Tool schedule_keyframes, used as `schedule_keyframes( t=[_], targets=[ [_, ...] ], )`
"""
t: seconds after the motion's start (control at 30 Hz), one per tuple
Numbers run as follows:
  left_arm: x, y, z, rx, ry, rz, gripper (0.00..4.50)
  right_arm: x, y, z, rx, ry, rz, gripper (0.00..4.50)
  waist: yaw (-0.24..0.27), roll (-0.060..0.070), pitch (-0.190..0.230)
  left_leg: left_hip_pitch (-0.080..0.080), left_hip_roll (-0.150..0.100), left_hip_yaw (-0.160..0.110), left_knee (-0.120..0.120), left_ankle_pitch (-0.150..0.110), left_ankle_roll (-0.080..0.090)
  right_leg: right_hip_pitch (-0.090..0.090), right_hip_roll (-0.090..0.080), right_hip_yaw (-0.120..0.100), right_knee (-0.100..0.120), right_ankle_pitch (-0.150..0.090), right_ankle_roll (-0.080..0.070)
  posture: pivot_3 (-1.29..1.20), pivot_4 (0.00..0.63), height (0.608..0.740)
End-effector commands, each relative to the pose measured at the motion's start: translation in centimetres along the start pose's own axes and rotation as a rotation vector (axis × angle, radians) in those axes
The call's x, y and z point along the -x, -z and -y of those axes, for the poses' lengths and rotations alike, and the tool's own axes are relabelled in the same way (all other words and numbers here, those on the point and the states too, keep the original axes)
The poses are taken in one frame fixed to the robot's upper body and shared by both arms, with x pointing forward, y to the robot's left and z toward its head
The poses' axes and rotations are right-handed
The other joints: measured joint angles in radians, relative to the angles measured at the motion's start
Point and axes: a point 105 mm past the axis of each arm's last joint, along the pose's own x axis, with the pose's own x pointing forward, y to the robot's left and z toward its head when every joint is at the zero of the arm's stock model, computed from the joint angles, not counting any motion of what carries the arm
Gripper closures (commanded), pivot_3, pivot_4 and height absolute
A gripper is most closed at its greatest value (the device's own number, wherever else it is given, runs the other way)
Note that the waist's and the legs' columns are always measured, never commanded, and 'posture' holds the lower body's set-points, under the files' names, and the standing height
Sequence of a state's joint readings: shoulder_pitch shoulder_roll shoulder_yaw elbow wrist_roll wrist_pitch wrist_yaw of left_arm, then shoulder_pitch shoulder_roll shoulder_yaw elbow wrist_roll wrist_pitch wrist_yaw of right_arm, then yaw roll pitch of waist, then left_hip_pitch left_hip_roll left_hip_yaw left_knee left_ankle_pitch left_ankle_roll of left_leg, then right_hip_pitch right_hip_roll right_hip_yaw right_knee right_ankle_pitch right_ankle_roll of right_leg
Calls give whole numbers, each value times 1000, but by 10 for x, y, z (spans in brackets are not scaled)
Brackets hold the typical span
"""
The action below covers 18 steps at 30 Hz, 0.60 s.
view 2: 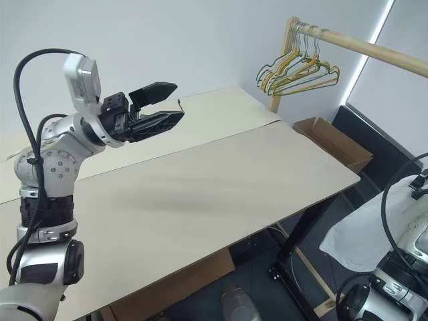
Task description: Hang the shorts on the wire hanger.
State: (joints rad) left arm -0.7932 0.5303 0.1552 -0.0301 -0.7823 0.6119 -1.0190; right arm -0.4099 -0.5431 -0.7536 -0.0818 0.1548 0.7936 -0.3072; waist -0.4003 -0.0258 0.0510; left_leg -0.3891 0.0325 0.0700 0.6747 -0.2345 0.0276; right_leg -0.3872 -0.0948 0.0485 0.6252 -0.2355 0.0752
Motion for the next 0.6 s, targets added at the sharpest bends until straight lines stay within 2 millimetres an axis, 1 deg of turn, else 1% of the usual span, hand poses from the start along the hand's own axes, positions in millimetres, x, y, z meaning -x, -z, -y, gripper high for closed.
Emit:
schedule_keyframes(
  t=[0.03, 0.13, 0.33, 0.5, 0.6],
  targets=[
    [-5, -15, 5, -61, 22, 26, 0, 11, -42, -1, 15, 13, 223, 55, -1, 0, 0, 0, 0, 0, 0, 0, 0, 0, 0, 0, 0, 0, 0, -371, 0, 740],
    [-4, -15, 5, -62, 20, 27, 0, 17, -51, -7, 28, -10, 309, 55, 0, 0, 0, 0, 0, 0, 0, 0, 0, 0, 0, 0, 0, 0, 0, -368, 0, 740],
    [-3, -16, 5, -67, 12, 29, 0, 34, -73, -27, 76, -111, 512, 55, -1, 0, 0, 0, 0, 0, 0, 0, 0, 0, 0, 0, 0, 0, 0, -359, 0, 740],
    [-1, -16, 6, -72, -3, 30, 0, 49, -77, -54, 107, -292, 599, 55, -1, 0, 0, 0, 0, 0, 0, 0, 0, 0, 0, 0, 0, 0, 0, -347, 0, 740],
    [1, -15, 6, -75, -17, 25, 0, 64, -79, -74, 106, -458, 633, 55, 1, 0, 0, 0, 0, 0, 0, 0, 0, 0, 0, 0, 0, 0, 0, -335, 0, 740]
  ],
)
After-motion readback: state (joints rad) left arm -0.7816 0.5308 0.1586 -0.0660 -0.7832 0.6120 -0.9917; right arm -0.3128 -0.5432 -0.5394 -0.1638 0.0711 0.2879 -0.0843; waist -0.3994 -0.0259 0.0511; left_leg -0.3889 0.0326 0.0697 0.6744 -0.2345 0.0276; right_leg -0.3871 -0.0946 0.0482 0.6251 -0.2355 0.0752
